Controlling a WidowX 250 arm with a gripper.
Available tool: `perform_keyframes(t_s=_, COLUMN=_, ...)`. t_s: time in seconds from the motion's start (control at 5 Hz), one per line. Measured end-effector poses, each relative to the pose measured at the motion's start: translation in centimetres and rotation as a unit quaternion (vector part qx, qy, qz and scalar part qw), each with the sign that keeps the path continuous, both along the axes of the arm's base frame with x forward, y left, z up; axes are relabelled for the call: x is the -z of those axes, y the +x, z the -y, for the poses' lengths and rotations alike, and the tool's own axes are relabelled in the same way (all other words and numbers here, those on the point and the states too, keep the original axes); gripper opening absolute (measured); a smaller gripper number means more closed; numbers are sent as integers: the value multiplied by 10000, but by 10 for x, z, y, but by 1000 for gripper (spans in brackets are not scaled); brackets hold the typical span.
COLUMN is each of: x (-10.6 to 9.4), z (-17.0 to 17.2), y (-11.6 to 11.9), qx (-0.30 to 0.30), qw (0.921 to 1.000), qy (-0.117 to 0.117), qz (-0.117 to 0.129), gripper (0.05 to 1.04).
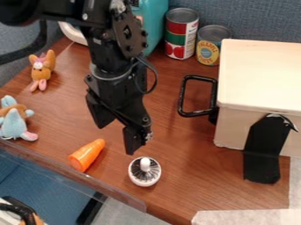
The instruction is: Open the drawer
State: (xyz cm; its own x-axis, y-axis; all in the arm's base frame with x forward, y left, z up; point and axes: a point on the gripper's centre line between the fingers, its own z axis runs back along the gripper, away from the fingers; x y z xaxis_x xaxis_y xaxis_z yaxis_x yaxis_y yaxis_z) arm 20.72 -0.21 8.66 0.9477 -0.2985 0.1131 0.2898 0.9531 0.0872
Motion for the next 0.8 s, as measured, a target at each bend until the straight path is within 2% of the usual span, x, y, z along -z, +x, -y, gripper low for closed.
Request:
perform_keyframes(t_s=0.6, x=2, z=1, y=2, qx=-14, qw=9999, qy=-93, qz=-140, gripper=1001)
perform_keyframes(t_s=0.8, x=-5, z=2, y=10, qx=-78, qw=9999, qy=-135, qz=-25, gripper=1001)
